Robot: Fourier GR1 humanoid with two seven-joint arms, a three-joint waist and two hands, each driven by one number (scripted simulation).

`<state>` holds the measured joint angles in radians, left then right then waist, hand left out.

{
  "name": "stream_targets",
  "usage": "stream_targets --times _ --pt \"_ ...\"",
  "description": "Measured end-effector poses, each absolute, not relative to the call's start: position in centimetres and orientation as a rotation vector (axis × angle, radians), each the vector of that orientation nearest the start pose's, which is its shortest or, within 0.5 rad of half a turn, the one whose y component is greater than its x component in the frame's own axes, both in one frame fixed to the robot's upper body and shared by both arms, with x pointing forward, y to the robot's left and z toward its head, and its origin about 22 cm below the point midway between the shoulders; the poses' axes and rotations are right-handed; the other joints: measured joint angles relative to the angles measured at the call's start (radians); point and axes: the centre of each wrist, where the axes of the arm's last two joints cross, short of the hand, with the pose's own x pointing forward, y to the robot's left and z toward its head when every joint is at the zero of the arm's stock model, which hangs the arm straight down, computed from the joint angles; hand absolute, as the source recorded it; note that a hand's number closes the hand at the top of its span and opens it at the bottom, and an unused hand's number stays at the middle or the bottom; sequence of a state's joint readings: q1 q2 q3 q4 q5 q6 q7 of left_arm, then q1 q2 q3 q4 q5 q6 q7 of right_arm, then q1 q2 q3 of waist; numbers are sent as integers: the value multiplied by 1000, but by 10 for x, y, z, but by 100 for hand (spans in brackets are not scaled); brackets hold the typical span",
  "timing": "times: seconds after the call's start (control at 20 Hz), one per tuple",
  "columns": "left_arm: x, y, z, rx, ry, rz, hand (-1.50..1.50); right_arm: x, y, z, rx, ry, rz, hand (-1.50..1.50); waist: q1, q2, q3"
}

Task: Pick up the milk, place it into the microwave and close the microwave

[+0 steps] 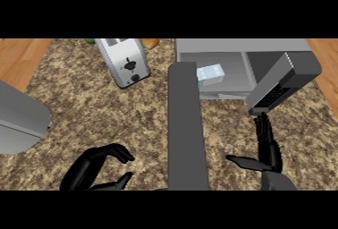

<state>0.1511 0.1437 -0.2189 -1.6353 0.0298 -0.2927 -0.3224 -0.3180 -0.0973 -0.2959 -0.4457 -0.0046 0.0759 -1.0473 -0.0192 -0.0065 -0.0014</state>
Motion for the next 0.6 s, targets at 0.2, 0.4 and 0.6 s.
stream_targets --times 0.2,0.4,0.6 --pt "206 214 -19 -352 -1709 -482 150 220 -288 -159 -76 -1832 -136 -150 -7 -1 -1" --pt "211 201 -26 -356 -1679 -640 150 203 -305 -149 -80 -1866 -140 -150 -12 -1 -1" --pt "216 184 -32 -378 -1632 -762 150 179 -314 -135 -68 -1899 -137 -150 -14 0 -2"
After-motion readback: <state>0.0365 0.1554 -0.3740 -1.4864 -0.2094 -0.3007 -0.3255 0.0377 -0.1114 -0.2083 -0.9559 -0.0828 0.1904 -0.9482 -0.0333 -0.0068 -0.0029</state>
